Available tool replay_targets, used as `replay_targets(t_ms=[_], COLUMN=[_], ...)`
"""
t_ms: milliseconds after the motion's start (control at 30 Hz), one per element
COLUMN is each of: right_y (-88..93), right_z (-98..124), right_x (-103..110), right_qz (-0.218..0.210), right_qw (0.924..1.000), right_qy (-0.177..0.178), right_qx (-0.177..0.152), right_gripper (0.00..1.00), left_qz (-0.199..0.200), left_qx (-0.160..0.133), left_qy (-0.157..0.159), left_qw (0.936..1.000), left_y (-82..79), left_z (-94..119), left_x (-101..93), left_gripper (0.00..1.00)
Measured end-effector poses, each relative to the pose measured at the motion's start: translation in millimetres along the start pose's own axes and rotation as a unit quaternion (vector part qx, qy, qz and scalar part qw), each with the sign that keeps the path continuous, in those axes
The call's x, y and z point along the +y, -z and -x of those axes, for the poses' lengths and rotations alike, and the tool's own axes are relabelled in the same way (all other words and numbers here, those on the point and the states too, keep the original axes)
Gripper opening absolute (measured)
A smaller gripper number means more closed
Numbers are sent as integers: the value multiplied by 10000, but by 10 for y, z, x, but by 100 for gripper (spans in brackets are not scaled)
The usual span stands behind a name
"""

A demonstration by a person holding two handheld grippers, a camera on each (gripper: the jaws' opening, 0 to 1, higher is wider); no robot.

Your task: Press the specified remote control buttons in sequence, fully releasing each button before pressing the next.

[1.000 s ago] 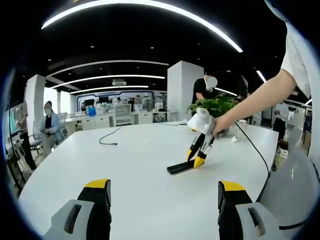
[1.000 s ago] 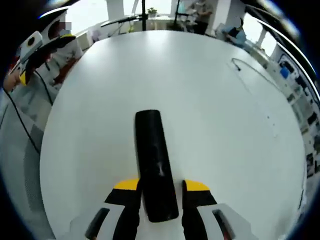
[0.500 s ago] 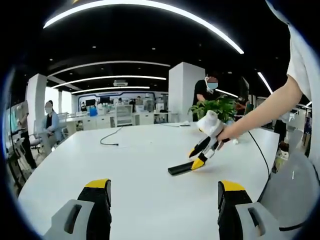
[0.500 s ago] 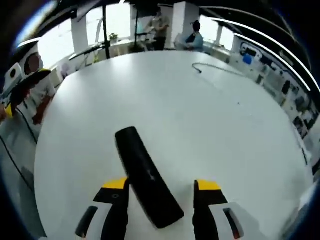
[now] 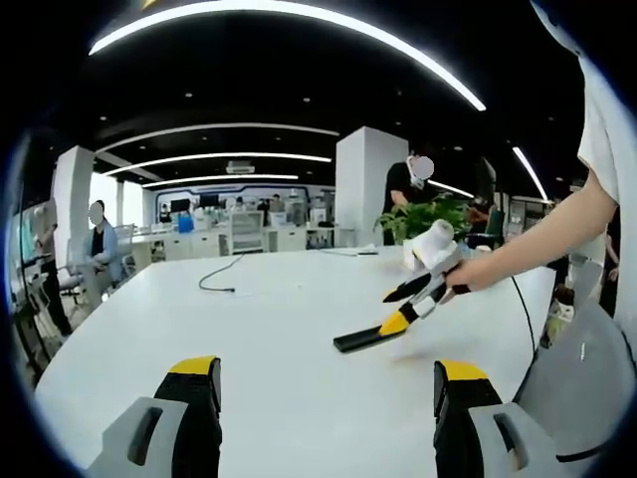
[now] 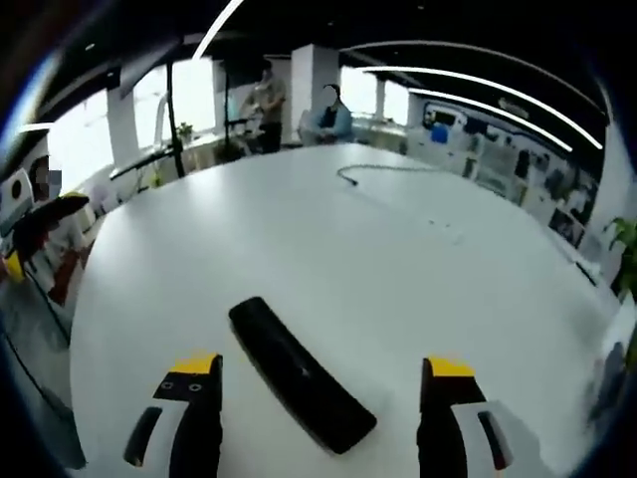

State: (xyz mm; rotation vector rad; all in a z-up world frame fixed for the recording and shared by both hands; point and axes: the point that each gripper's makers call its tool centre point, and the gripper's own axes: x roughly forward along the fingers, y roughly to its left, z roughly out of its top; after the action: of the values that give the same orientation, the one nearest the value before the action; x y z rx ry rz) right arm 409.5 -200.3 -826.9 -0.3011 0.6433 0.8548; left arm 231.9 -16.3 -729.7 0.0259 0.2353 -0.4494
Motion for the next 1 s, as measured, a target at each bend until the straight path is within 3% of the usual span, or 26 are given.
replay_targets(t_ms=[267,533,1000], right_y=[-87,-61,-136], right_z=[140,278,646], right_x=[11,127,248], right_qz=[-157,-502,-491], right_qw=[9981,9955,9893], right_qy=[391,421,682], right_qx=[-458,-687,-1189], right_gripper=[99,99,99], left_qz=[-5,20,11], left_qx=[-15,-32,-38], left_qy=[58,89,90], left_qw=[10000,10000,10000], left_y=[-9,-16,-20], left_z=[3,13,20], left_x=[-21,-27,-26], left_gripper=[91,91,91])
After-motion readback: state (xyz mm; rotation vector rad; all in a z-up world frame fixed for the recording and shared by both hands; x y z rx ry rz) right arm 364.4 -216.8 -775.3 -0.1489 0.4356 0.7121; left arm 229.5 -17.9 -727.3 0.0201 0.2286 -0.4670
